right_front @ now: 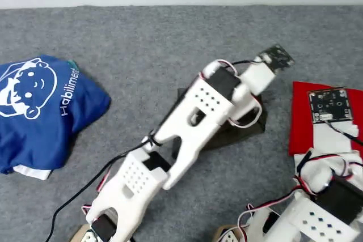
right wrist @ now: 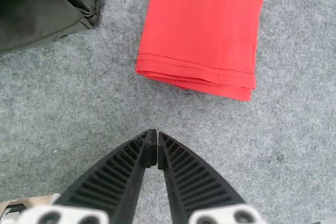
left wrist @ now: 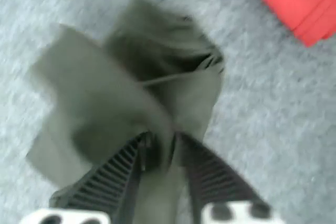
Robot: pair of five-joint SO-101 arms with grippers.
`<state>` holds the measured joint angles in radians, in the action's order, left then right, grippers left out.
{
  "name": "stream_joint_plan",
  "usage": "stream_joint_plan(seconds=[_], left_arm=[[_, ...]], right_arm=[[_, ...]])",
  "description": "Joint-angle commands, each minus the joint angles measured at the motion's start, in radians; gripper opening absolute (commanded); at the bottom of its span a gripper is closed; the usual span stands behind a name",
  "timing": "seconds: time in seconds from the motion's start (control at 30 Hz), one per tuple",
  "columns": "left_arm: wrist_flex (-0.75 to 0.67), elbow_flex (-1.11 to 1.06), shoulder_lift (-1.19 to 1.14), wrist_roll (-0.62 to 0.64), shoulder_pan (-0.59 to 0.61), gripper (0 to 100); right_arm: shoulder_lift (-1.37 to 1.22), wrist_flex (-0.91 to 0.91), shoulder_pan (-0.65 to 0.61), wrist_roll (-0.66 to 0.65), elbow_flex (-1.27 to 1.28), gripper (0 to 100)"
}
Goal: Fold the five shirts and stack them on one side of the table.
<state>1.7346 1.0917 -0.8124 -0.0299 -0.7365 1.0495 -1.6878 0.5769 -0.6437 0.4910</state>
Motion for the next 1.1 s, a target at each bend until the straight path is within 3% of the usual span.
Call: stream_joint_plan(seconds=[0.0, 0.17, 0.47, 0.57, 0.83, 1.07], left_arm=[[0.020, 0.096, 0.012, 0.064, -0.015, 27], [0.023, 0.044, 0.114, 0.064, 0.034, 26], [0.017, -0.331, 0.333, -0.058, 0.252, 3], [0.017, -0.394, 0.298, -0.101, 0.293, 2], [0.006, -0.401, 0.080, -0.133, 0.264, 2], [0.018, -0.395, 0.020, -0.133, 0.138, 2]], right_arm=[[0.010, -0.001, -0.001, -0.009, -0.003, 0.9], [0.010, -0.002, 0.001, -0.009, -0.003, 0.9], [0.010, -0.002, 0.001, -0.006, -0.003, 0.9], [0.010, -0.002, 0.001, -0.005, -0.003, 0.9], [0.010, -0.002, 0.001, -0.005, -0.003, 0.9], [0.010, -0.002, 0.001, -0.005, -0.003, 0.9]])
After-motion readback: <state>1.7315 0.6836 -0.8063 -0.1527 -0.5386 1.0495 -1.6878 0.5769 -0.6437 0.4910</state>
